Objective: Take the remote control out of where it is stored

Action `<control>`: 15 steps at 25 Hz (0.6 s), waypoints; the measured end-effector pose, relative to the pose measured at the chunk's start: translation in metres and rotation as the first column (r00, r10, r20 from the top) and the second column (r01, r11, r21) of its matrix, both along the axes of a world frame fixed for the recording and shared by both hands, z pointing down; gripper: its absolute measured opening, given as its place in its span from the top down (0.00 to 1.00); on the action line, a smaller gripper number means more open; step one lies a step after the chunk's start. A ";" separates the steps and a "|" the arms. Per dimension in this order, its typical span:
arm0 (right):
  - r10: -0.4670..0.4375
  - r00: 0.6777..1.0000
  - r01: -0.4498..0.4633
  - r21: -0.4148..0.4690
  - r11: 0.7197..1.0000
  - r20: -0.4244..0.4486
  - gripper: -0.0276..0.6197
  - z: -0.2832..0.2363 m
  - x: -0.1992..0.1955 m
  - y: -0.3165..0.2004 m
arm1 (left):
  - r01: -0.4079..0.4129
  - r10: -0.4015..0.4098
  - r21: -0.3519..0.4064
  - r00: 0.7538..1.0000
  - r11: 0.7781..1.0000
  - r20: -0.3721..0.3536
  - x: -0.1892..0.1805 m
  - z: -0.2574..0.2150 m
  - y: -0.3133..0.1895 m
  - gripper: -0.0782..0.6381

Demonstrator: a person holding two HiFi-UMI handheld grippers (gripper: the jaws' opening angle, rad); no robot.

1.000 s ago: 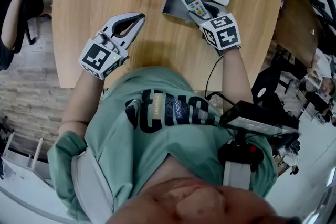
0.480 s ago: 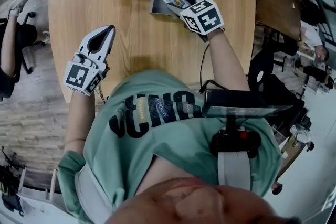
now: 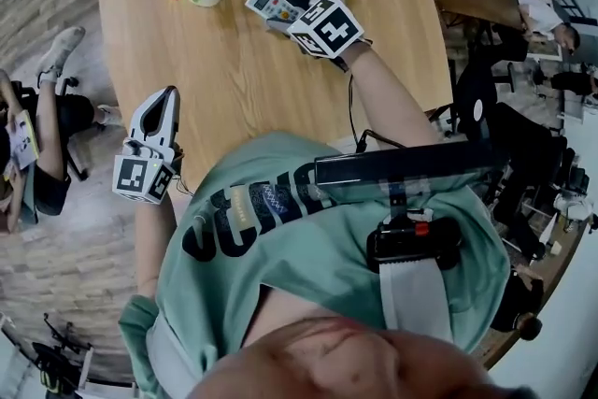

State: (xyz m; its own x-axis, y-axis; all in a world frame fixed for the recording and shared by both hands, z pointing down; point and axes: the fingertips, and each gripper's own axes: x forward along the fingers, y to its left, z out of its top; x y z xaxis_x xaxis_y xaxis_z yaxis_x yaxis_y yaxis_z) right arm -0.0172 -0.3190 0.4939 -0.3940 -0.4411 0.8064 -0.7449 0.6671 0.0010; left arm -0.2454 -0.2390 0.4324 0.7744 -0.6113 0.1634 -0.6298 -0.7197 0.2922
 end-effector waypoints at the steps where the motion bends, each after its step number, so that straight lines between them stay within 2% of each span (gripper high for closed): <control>1: 0.005 1.000 -0.005 0.010 1.000 0.002 0.58 -0.004 -0.002 0.001 | 0.003 -0.003 0.000 1.000 1.000 0.005 -0.007 0.000 0.002 0.88; 4: 0.016 1.000 -0.017 0.040 0.999 0.010 0.58 -0.018 0.000 0.006 | 0.013 -0.014 0.005 1.000 1.000 0.023 -0.018 -0.002 0.009 0.88; 8: 0.019 0.999 -0.021 0.072 0.997 0.029 0.58 -0.042 0.022 0.021 | 0.025 -0.026 0.030 0.999 0.999 0.037 -0.004 -0.020 0.023 0.88; 11: 0.001 0.999 -0.007 0.117 0.993 0.054 0.58 -0.063 0.052 0.025 | 0.046 -0.048 0.058 0.998 0.997 0.037 0.027 -0.036 0.029 0.88; 15: -0.023 0.993 0.006 0.149 0.989 0.117 0.58 -0.077 0.104 0.038 | 0.078 -0.079 0.064 0.997 0.995 0.006 0.088 -0.052 0.042 0.88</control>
